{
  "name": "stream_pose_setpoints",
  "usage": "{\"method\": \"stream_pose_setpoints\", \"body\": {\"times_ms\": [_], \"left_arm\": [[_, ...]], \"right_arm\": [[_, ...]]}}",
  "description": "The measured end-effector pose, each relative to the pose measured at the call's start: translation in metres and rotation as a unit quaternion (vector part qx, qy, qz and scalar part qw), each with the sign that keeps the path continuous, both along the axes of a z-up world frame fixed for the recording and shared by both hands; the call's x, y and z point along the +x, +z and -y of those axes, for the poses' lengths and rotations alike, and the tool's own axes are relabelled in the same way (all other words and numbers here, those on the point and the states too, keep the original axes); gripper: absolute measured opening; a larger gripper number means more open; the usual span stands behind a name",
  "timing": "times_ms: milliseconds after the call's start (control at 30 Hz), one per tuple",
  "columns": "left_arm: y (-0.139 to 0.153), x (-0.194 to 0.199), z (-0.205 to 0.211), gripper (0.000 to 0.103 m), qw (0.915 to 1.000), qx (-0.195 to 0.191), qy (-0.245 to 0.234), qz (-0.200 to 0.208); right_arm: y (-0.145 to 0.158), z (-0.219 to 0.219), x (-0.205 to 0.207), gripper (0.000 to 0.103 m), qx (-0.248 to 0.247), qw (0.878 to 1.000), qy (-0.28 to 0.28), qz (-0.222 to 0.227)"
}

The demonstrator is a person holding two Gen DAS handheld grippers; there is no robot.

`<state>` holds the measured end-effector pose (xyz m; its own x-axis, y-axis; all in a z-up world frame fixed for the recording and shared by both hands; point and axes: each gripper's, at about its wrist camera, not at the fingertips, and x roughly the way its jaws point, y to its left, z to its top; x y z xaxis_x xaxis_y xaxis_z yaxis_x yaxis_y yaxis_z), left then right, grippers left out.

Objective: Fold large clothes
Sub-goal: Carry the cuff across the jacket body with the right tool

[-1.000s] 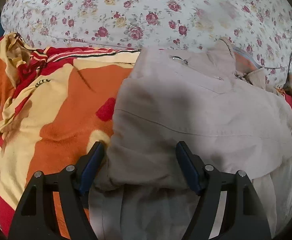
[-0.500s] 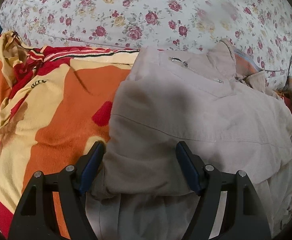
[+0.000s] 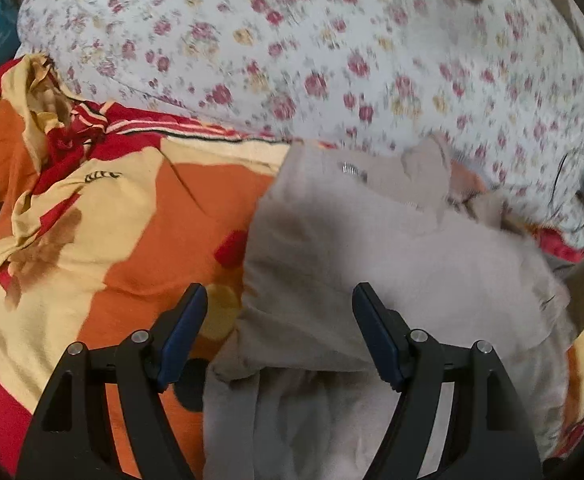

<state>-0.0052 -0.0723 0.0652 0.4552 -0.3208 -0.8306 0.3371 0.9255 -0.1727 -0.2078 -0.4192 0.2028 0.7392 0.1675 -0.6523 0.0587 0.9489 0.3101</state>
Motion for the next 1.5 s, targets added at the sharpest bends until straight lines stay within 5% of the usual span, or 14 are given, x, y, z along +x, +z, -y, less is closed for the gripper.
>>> {"method": "stream_pose_setpoints", "body": {"times_ms": [100, 200, 267, 300, 400, 633, 767, 933, 1167, 1200, 1233, 1300, 1400, 1500], "left_arm": [[0.006, 0.006, -0.012, 0.075, 0.9994, -0.034, 0.006, -0.006], [0.009, 0.014, -0.024, 0.076, 0.9955, -0.091, 0.008, -0.026], [0.009, 0.022, -0.031, 0.082, 0.9902, -0.133, 0.007, -0.042], [0.009, 0.025, -0.034, 0.084, 0.9876, -0.149, 0.008, -0.048], [0.009, 0.028, -0.036, 0.086, 0.9806, -0.183, 0.005, -0.069], [0.018, 0.003, -0.007, 0.086, 0.9634, -0.205, -0.121, -0.123], [0.025, -0.018, 0.002, 0.087, 0.964, -0.161, -0.18, -0.111], [0.022, -0.018, -0.008, 0.087, 0.982, -0.115, -0.131, -0.074], [0.012, 0.012, -0.041, 0.087, 0.986, -0.135, -0.049, -0.085], [0.012, 0.013, -0.043, 0.087, 0.9844, -0.144, -0.045, -0.091], [0.013, 0.014, -0.046, 0.087, 0.9831, -0.153, -0.042, -0.092], [0.021, 0.013, -0.051, 0.087, 0.9821, -0.167, -0.035, -0.08], [0.039, 0.008, -0.061, 0.087, 0.9772, -0.209, -0.011, -0.034], [0.05, 0.005, -0.062, 0.087, 0.9735, -0.229, -0.003, 0.007]], "right_arm": [[0.007, -0.072, 0.033, 0.001, -0.01, 0.99, 0.137, -0.022], [-0.021, -0.117, 0.086, 0.007, -0.01, 0.98, 0.186, -0.068], [-0.051, -0.135, 0.122, 0.022, -0.027, 0.981, 0.17, -0.091], [-0.071, -0.138, 0.146, 0.043, -0.043, 0.984, 0.132, -0.107], [-0.102, -0.118, 0.164, 0.046, -0.029, 0.989, 0.041, -0.14], [-0.08, -0.088, 0.066, 0.067, -0.044, 0.996, 0.003, -0.079], [-0.083, -0.091, 0.025, 0.067, -0.013, 0.998, 0.019, -0.066], [-0.09, -0.147, 0.036, 0.066, -0.007, 0.995, 0.085, -0.051], [-0.119, -0.273, 0.069, 0.072, -0.242, 0.951, 0.187, -0.052], [-0.128, -0.279, 0.076, 0.065, -0.266, 0.944, 0.183, -0.068], [-0.136, -0.281, 0.082, 0.036, -0.275, 0.941, 0.179, -0.082], [-0.137, -0.272, 0.09, 0.015, -0.246, 0.952, 0.161, -0.084], [-0.109, -0.233, 0.097, 0.013, -0.119, 0.987, 0.101, -0.034], [-0.094, -0.207, 0.11, 0.021, -0.038, 0.999, 0.035, 0.012]]}}
